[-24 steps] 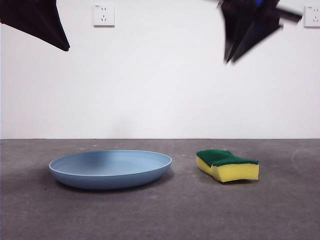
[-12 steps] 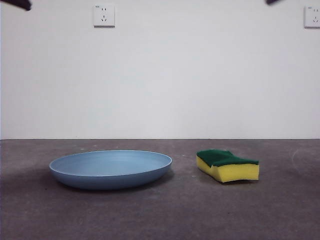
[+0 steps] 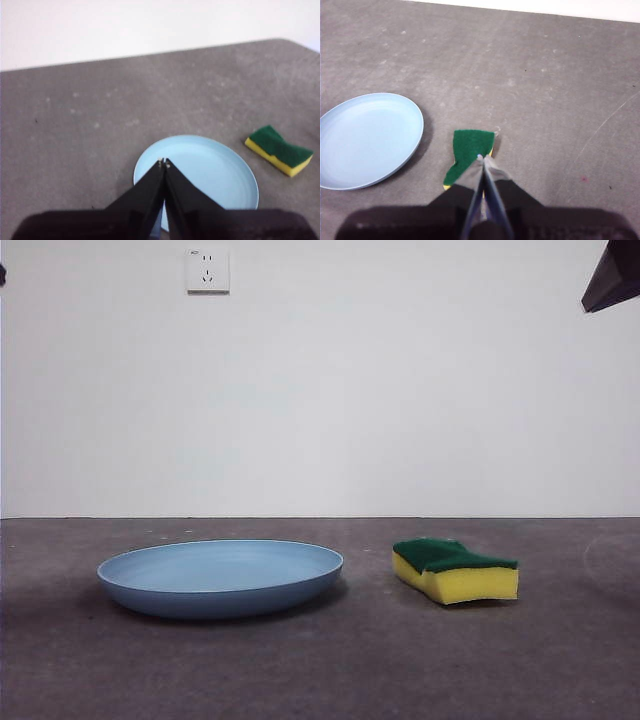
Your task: Pick up the plate,pick up the cloth,clean the plate with the cloth
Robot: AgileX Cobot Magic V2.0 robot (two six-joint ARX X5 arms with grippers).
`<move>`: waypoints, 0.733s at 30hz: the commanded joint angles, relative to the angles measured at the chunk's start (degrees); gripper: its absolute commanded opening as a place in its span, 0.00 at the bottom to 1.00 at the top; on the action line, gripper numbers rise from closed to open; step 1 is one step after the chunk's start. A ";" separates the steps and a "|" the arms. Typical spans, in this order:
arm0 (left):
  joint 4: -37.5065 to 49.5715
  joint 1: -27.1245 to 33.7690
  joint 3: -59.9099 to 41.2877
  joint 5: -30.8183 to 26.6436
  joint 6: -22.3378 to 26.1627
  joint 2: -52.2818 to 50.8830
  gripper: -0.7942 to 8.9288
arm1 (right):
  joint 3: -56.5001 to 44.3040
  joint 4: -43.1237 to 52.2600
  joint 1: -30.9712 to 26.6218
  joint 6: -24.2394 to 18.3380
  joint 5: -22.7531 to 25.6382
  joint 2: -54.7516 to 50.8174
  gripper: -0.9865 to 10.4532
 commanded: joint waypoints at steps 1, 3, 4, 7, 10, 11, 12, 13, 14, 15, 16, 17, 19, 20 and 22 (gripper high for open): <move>-0.59 -0.20 -0.22 -0.02 0.22 0.85 0.08 | -0.39 0.04 0.02 1.05 0.09 -0.09 0.09; -0.72 -0.20 -0.22 0.00 0.22 1.14 0.08 | -0.39 0.07 0.02 1.05 0.15 -0.09 0.09; -0.74 -0.20 -0.22 -0.02 0.22 1.40 0.08 | -0.39 0.04 0.02 1.05 0.15 -0.09 0.09; -0.77 -0.20 -0.22 -0.02 0.22 2.05 0.08 | -0.39 0.07 0.02 1.05 0.15 -0.09 0.09; -0.77 -0.20 -0.22 0.00 0.22 2.54 0.08 | -0.39 0.04 0.02 1.05 0.11 -0.09 0.09; -0.77 -0.20 -0.22 -0.02 0.22 2.64 0.08 | -0.39 0.07 0.02 1.05 0.11 -0.09 0.09; -0.77 -0.20 -0.22 -0.02 0.22 2.67 0.08 | -0.39 0.04 0.02 1.05 0.11 -0.09 0.09; -1.14 -0.20 -0.24 -0.02 0.22 2.62 0.08 | -0.39 0.04 0.02 1.05 0.13 -0.09 0.09; -1.27 0.00 -0.24 -0.09 0.22 2.40 0.08 | -0.39 0.04 0.02 1.05 0.15 -0.09 0.09; -1.44 0.57 -0.24 -0.11 0.76 1.70 0.08 | -0.39 0.04 0.02 1.05 0.15 -0.09 0.09; -1.64 1.44 -0.24 -0.09 2.97 0.68 0.08 | -0.39 0.04 0.02 1.05 0.13 -0.09 0.09; -1.60 2.40 -0.26 0.20 4.22 -0.04 0.08 | -0.39 0.04 0.02 1.05 0.13 -0.09 0.09; -1.62 4.50 -0.46 0.33 3.39 -1.75 0.08 | -0.39 0.04 0.02 1.05 0.13 -0.09 0.09; -1.46 5.88 -0.83 0.35 3.28 -2.89 0.08 | -0.39 0.07 0.02 1.05 0.13 -0.09 0.09; -0.44 8.44 -2.51 0.33 3.32 -5.18 0.08 | -0.39 0.04 0.02 1.05 0.13 -0.09 0.09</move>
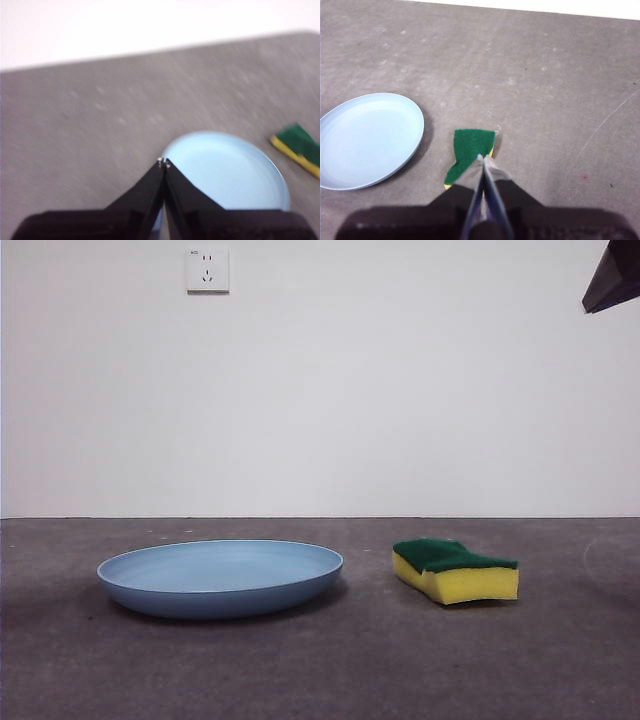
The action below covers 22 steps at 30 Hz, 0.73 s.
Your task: Pick up the plate,pick up the cloth,clean the plate with the cloth
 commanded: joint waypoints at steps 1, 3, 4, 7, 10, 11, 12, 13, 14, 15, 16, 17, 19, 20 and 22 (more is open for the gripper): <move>2.60 3.80 -3.69 0.04 0.87 -3.41 0.08 | -0.39 0.26 0.02 0.52 0.13 -0.04 0.09; 5.79 6.23 -7.23 0.09 0.85 -5.84 0.08 | -0.39 0.26 0.02 0.52 0.15 -0.04 0.09; 7.61 7.43 -9.44 0.09 0.83 -7.13 0.08 | -0.39 0.26 0.02 0.52 0.13 -0.04 0.09; 12.15 10.54 -15.67 0.11 0.83 -11.08 0.08 | -0.39 0.26 0.02 0.52 0.13 -0.04 0.09; 14.19 12.72 -20.87 0.09 0.83 -14.73 0.08 | -0.39 0.26 0.02 0.52 0.13 -0.04 0.09; 14.12 13.20 -22.03 0.04 0.83 -15.65 0.08 | -0.39 0.26 0.02 0.52 0.13 -0.04 0.09; 14.12 13.68 -23.23 0.07 0.83 -16.72 0.08 | -0.39 0.26 0.02 0.52 0.13 -0.04 0.09; 14.16 14.03 -24.33 0.07 0.83 -17.68 0.08 | -0.39 0.26 0.02 0.52 0.13 -0.04 0.09; 14.14 14.23 -25.18 0.04 0.83 -18.43 0.08 | -0.39 0.26 0.02 0.52 0.13 -0.04 0.09; 14.05 14.47 -25.99 0.07 0.83 -19.19 0.08 | -0.39 0.26 0.02 0.52 0.13 -0.04 0.09; 14.01 14.64 -26.71 0.04 0.83 -19.89 0.08 | -0.39 0.26 0.02 0.52 0.13 -0.04 0.09; 13.94 14.82 -27.30 0.07 0.83 -20.48 0.08 | -0.39 0.26 0.02 0.52 0.13 -0.04 0.09; 13.92 14.93 -28.30 0.09 0.59 -21.35 0.08 | -0.39 0.26 0.02 0.52 0.13 -0.04 0.09; 13.90 14.93 -28.79 0.09 0.42 -21.75 0.08 | -0.39 0.26 0.02 0.52 0.13 -0.04 0.09; 13.46 14.93 -29.79 0.07 -0.24 -22.53 0.08 | -0.39 0.26 0.02 0.52 0.13 -0.04 0.09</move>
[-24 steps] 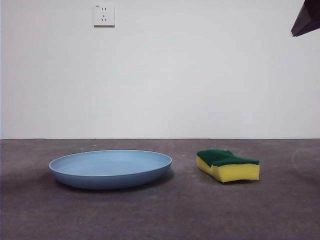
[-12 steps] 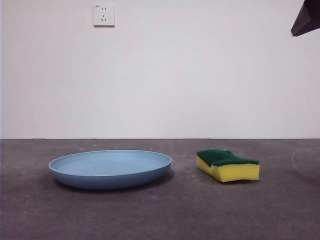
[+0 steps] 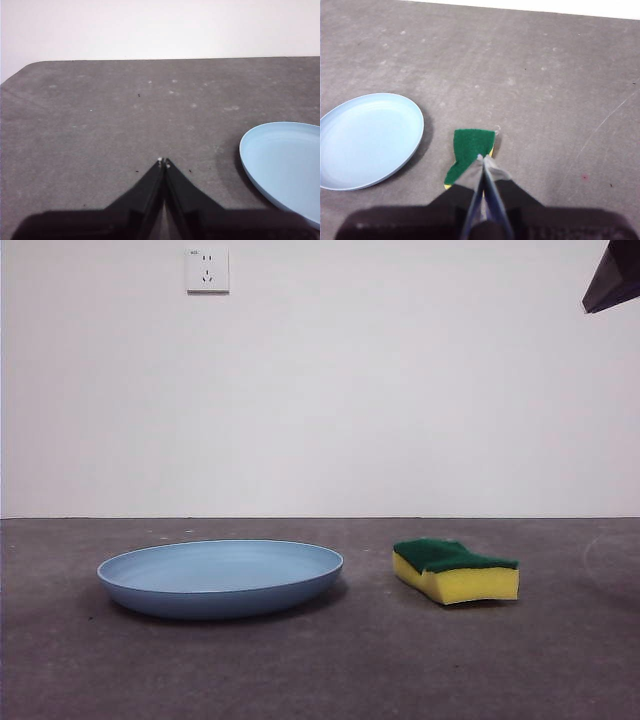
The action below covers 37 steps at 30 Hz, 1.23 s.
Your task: Pick up the plate,pick up the cloth,clean the plate with the cloth
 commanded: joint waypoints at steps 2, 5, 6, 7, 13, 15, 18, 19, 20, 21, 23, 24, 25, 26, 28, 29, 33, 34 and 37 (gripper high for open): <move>-1.14 0.20 -2.08 0.02 -0.48 -1.60 0.08 | -0.39 0.26 0.02 0.50 0.13 -0.04 0.09; -2.99 0.20 -2.08 0.02 -0.42 -2.56 0.08 | -0.39 0.28 0.02 0.50 0.13 -0.04 0.09; -3.02 0.20 -2.08 -0.02 -0.42 -2.69 0.08 | -0.39 0.26 0.02 0.50 0.13 -0.04 0.09; -3.02 0.20 -2.08 0.00 -0.48 -2.69 0.08 | -0.39 0.28 0.02 0.50 0.13 -0.04 0.09; -2.95 0.20 -2.08 -0.33 -0.44 -2.67 0.08 | -0.39 0.26 0.02 0.50 0.13 -0.04 0.09; -2.93 0.20 -2.08 -0.33 -0.42 -2.67 0.08 | -0.39 0.26 0.02 0.50 0.13 -0.04 0.09; -2.89 0.20 -2.08 -0.33 -0.44 -2.67 0.08 | -0.39 0.26 0.02 0.50 0.13 -0.04 0.09; -2.89 0.20 -2.08 -0.33 -0.44 -2.67 0.08 | -0.39 0.26 0.02 0.50 0.13 -0.04 0.09; -2.89 0.20 -2.08 -0.33 -0.42 -2.67 0.08 | -0.39 0.26 0.02 0.50 0.13 -0.04 0.09; -2.89 0.20 -2.08 -0.33 -0.42 -2.67 0.08 | -0.39 0.26 0.02 0.50 0.13 -0.04 0.09; -2.89 0.20 -2.08 -0.33 -0.42 -2.67 0.08 | -0.39 0.26 0.02 0.50 0.13 -0.04 0.09; -2.89 0.20 -2.08 -0.33 -0.42 -2.67 0.08 | -0.39 0.26 0.02 0.50 0.13 -0.04 0.09; -2.89 0.20 -2.08 -0.33 -0.42 -2.67 0.08 | -0.39 0.28 0.02 0.50 0.13 -0.04 0.09; -2.89 0.20 -2.08 -0.33 -0.42 -2.67 0.08 | -0.39 0.26 0.02 0.50 0.13 -0.04 0.09; -2.89 0.20 -2.08 -0.33 -0.44 -2.67 0.08 | -0.39 0.26 0.02 0.50 0.13 -0.04 0.09; -2.89 0.20 -2.08 -0.33 -0.42 -2.67 0.08 | -0.39 0.26 0.02 0.50 0.13 -0.04 0.09; -2.89 0.20 -2.08 -0.33 -0.42 -2.67 0.08 | -0.39 0.28 0.02 -0.37 0.15 -0.04 0.09; -2.89 0.20 -2.08 -0.33 -0.42 -2.67 0.08 | -0.39 0.09 0.02 -2.10 0.15 -0.07 0.09; -2.86 0.20 -2.08 -0.31 -0.42 -2.67 0.08 | -0.50 -0.26 -2.34 -4.37 0.02 -1.11 0.09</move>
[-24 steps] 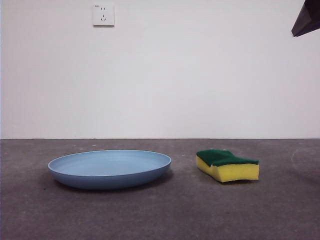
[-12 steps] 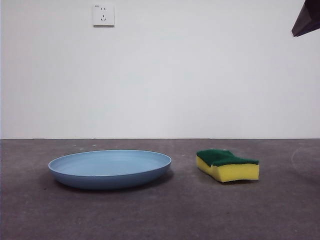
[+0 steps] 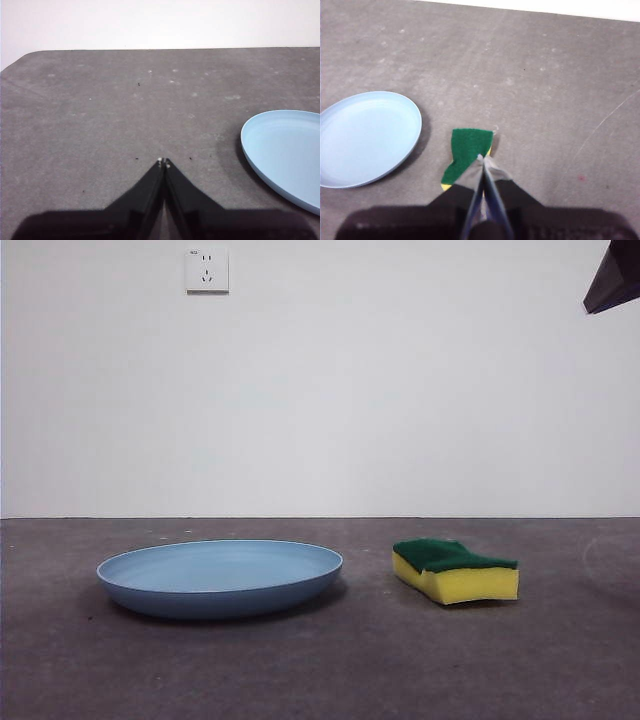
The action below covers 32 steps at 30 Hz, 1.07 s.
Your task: Pick up the plate,pick up the cloth,clean the plate with the cloth
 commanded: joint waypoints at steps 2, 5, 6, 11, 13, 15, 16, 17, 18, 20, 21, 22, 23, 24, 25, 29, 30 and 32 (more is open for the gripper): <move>0.07 0.20 -0.81 -0.22 -0.35 -0.13 0.08 | -1.05 0.13 -4.42 -3.98 -1.75 -2.32 0.09; 0.07 0.20 -0.81 -0.22 -0.37 -0.13 0.08 | -3.34 1.11 -11.02 -4.57 -9.46 -6.23 0.09; 0.09 0.20 -0.81 -0.20 -0.35 -0.13 0.08 | -4.94 2.12 -14.05 -4.57 -12.57 -8.37 0.09; 0.09 0.20 -0.81 -0.22 -0.35 -0.13 0.08 | -13.57 9.03 -23.96 -4.63 -15.26 -18.43 0.09; 0.09 0.20 -0.81 -0.22 -0.35 -0.13 0.08 | -17.49 11.50 -26.43 -4.59 -15.41 -22.84 0.09; 0.09 0.20 -0.81 -0.22 -0.35 -0.13 0.08 | -21.09 13.18 -27.85 -4.72 -16.74 -26.75 0.09; 0.09 0.20 -0.81 -0.22 -0.35 -0.13 0.08 | -23.04 14.10 -28.30 -4.79 -16.72 -28.61 0.09; 0.09 0.20 -0.81 -0.22 -0.35 -0.13 0.08 | -24.65 14.78 -28.57 -4.79 -16.72 -30.03 0.09; 0.09 0.20 -0.81 -0.22 -0.35 -0.13 0.08 | -26.56 15.61 -28.68 -4.76 -16.74 -31.54 0.09; 0.09 0.20 -0.81 -0.22 -0.35 -0.13 0.08 | -29.75 16.39 -28.68 -4.44 -16.81 -33.86 0.09; 0.09 0.20 -0.81 -0.22 -0.35 -0.13 0.08 | -31.34 16.87 -28.65 -3.85 -17.09 -34.95 0.09; 0.09 0.20 -0.81 -0.22 -0.35 -0.13 0.08 | -32.72 17.25 -28.68 -3.43 -18.08 -35.95 0.09; 0.09 0.20 -0.81 -0.22 -0.35 -0.13 0.08 | -33.79 17.46 -28.68 -3.43 -18.43 -36.74 0.09; 0.09 0.20 -0.81 -0.22 -0.35 -0.13 0.08 | -34.93 17.73 -28.68 -3.43 -18.45 -37.59 0.09; 0.09 0.20 -0.81 -0.22 -0.35 -0.13 0.08 | -35.91 17.75 -28.68 -3.45 -18.86 -38.40 0.09; 0.09 0.20 -0.81 -0.22 -0.35 -0.13 0.08 | -38.47 17.84 -28.65 -3.48 -21.73 -39.15 0.09; 0.09 0.20 -0.81 -0.22 -0.35 -0.13 0.08 | -38.62 16.81 -28.63 -3.48 -22.36 -39.15 0.09; 0.09 0.20 -0.81 -0.22 -0.35 -0.13 0.08 | -38.62 15.91 -28.57 -3.50 -22.64 -39.15 0.09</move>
